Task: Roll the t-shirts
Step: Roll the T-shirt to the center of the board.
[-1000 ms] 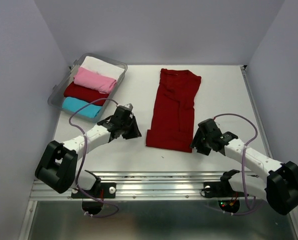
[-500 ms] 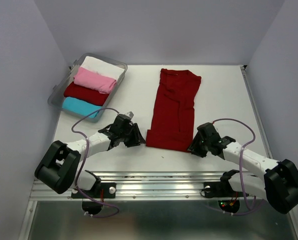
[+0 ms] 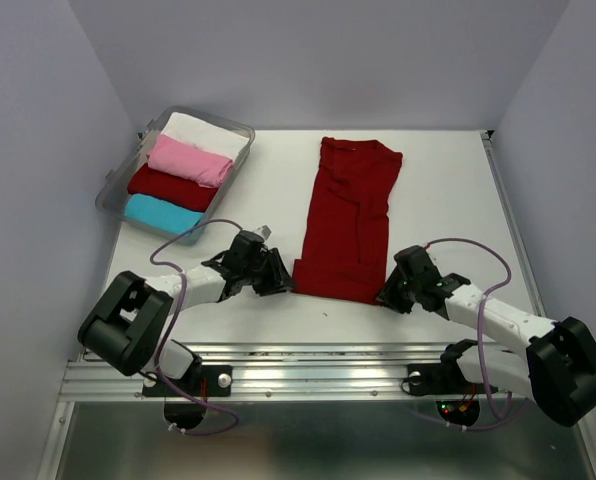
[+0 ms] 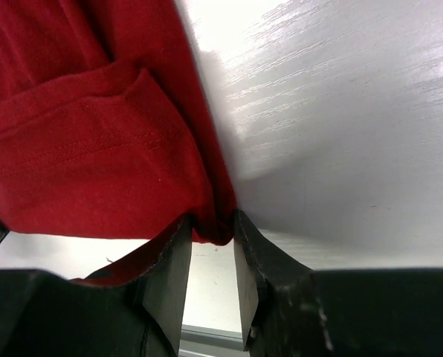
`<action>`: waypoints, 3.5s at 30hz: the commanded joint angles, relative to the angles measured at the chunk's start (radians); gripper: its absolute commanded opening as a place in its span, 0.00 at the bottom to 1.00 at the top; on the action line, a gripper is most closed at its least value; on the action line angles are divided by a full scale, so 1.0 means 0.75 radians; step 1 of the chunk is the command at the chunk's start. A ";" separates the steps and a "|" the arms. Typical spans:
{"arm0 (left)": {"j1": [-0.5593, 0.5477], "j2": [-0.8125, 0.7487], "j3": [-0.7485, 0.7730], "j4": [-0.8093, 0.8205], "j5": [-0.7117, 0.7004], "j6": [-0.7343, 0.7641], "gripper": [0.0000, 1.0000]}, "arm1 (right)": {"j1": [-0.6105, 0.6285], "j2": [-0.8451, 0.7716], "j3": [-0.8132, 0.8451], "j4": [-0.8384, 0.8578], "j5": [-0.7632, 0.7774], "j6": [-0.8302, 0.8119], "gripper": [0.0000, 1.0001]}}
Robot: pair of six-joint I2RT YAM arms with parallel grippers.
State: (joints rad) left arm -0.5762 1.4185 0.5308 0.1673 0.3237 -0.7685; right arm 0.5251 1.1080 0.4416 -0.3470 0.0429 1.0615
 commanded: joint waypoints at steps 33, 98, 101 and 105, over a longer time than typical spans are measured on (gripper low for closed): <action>-0.033 0.101 -0.027 0.170 0.129 -0.068 0.17 | 0.012 -0.011 -0.022 -0.047 0.074 0.025 0.09; 0.020 0.405 0.806 -0.368 0.025 0.051 0.00 | -0.121 0.185 0.550 -0.284 0.352 -0.233 0.12; 0.030 0.436 0.832 -0.370 0.023 0.057 0.00 | -0.138 0.216 0.569 -0.266 0.344 -0.264 0.12; 0.044 0.514 0.896 -0.383 0.020 0.076 0.00 | -0.189 0.290 0.593 -0.227 0.315 -0.298 0.12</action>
State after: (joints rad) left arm -0.5560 1.7782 1.1412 -0.1101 0.3447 -0.7444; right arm 0.4152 1.2903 0.8394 -0.5629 0.2661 0.8799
